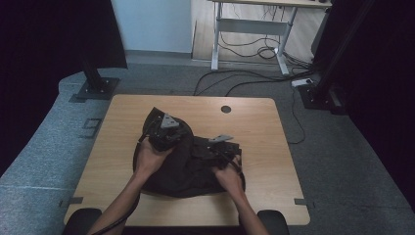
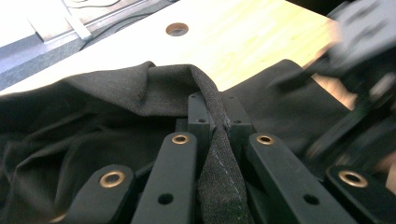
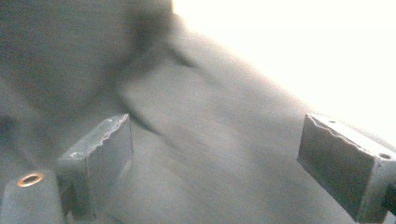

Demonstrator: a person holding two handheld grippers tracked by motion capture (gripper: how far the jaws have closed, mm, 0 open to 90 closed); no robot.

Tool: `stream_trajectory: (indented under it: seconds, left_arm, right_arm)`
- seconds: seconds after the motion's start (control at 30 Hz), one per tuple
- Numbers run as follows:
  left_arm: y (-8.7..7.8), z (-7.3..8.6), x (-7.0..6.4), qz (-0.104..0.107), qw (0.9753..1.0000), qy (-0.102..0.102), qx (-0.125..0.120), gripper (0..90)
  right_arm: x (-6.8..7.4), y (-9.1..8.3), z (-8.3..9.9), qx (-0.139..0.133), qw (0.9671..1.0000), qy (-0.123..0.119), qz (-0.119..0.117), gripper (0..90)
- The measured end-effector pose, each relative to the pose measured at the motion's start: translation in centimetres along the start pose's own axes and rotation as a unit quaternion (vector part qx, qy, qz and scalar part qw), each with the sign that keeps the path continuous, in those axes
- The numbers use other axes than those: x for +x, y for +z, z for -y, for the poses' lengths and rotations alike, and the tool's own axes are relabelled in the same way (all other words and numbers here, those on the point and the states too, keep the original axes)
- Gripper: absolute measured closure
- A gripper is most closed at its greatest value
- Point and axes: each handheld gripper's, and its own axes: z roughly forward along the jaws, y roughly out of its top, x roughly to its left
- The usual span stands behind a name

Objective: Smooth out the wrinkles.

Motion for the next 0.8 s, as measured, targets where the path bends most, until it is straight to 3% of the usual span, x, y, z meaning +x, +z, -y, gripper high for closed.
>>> stream_trajectory:
  seconds: [0.1, 0.2, 0.33, 0.4, 0.43, 0.47, 0.6, 0.67, 0.73, 0.8]
  left_arm:
    - [0.0, 0.4, 0.4, 0.001, 0.9999, -0.012, -0.001, 85.4]
    - [0.5, 1.1, 0.9, 0.003, 0.9997, -0.023, 0.006, 85.6]
    - [0.7, 2.4, 2.3, -0.015, 0.9989, -0.041, 0.014, 82.8]
    - [0.5, 3.5, 3.4, -0.039, 0.9972, -0.053, 0.035, 72.8]
    - [0.5, 4.3, 4.2, -0.047, 0.9953, -0.064, 0.055, 60.1]
    - [0.4, 5.4, 5.0, -0.058, 0.9927, -0.079, 0.069, 53.7]
    - [0.4, 10.5, 8.1, -0.081, 0.9779, -0.158, 0.110, 36.0]
    - [0.7, 12.7, 9.1, -0.085, 0.9717, -0.183, 0.123, 29.1]
    - [1.0, 14.2, 9.7, -0.067, 0.9683, -0.210, 0.117, 23.3]
    - [1.2, 14.9, 9.9, -0.059, 0.9683, -0.217, 0.108, 19.9]
  right_arm:
    - [-3.2, -2.0, 1.3, 0.006, 0.9990, 0.033, 0.031, 10.2]
    - [-5.8, -2.4, 3.7, 0.030, 0.9965, 0.067, 0.040, 12.5]
    - [-6.4, -1.6, 5.7, 0.043, 0.9953, 0.084, 0.019, 13.0]
    - [-6.2, -1.5, 5.6, 0.043, 0.9958, 0.080, 0.016, 13.0]
    - [-6.1, -1.6, 5.4, 0.039, 0.9963, 0.075, 0.017, 13.0]
    - [-6.0, -1.6, 5.3, 0.036, 0.9968, 0.069, 0.018, 13.0]
    - [-5.8, -1.3, 5.0, 0.038, 0.9971, 0.063, 0.020, 13.0]
    - [-5.6, -1.3, 5.0, 0.039, 0.9972, 0.058, 0.025, 13.3]
    - [-5.2, -1.6, 4.7, 0.034, 0.9979, 0.044, 0.033, 13.3]
    - [-5.0, -1.9, 4.2, 0.028, 0.9983, 0.039, 0.032, 13.3]
